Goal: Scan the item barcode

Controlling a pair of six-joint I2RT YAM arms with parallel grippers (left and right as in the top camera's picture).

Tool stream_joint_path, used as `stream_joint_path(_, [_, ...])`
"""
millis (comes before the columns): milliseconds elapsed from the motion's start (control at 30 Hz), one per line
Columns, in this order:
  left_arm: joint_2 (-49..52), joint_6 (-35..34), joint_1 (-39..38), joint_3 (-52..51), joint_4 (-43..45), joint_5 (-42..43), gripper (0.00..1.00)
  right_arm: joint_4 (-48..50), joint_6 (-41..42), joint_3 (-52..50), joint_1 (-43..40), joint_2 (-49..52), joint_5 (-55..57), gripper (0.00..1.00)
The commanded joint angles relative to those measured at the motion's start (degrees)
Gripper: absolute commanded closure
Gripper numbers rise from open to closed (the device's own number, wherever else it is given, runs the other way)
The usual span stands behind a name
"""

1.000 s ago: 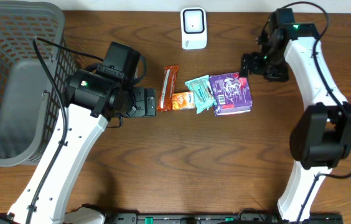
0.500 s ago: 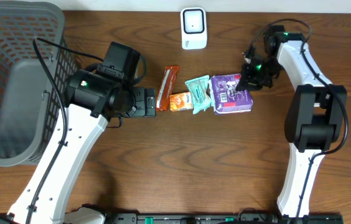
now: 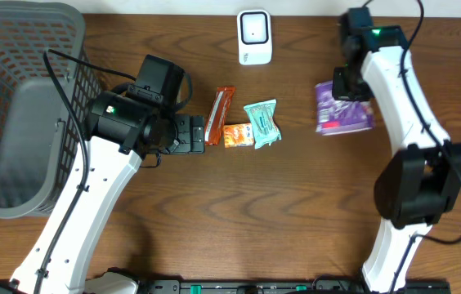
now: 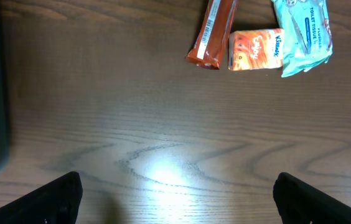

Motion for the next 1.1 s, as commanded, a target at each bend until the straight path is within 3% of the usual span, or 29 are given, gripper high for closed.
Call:
stream_joint_path(0, [0.1, -0.1, 0.0, 0.3, -0.2, -0.9, 0.02, -1.8, 11.7, -0.4, 4.4, 0.9, 26.7, 0.99])
stream_joint_path(200, [0.1, -0.1, 0.0, 0.3, -0.2, -0.9, 0.02, -1.7, 12.0, -1.4, 10.4, 6.6, 28.2, 0.99])
stream_joint_path(433, [0.1, -0.1, 0.0, 0.3, -0.2, -0.9, 0.02, 0.1, 12.0, -1.4, 18.9, 13.0, 22.0, 0.87])
stream_joint_path(533, [0.1, -0.1, 0.0, 0.3, -0.2, -0.9, 0.02, 1.6, 12.0, -1.4, 22.2, 15.3, 18.6, 0.65])
stream_joint_path(667, [0.1, -0.1, 0.0, 0.3, -0.2, -0.9, 0.02, 2.6, 12.0, -0.3, 24.9, 14.8, 11.6, 0.64])
stream_joint_path(700, [0.1, -0.1, 0.0, 0.3, -0.2, -0.9, 0.02, 2.6, 11.9, 0.7, 25.2, 14.5, 9.9, 0.59])
stream_joint_path(800, [0.1, -0.1, 0.0, 0.3, -0.2, -0.9, 0.02, 1.5, 9.2, 5.3, 25.4, 13.1, 4.9, 0.24])
stream_joint_path(833, [0.1, -0.1, 0.0, 0.3, -0.2, -0.9, 0.02, 0.7, 8.1, 7.3, 25.0, 12.6, 3.3, 0.19])
stream_joint_path(1067, [0.1, -0.1, 0.0, 0.3, -0.2, -0.9, 0.02, -5.6, -1.9, 21.8, 16.9, 9.4, -13.6, 0.12])
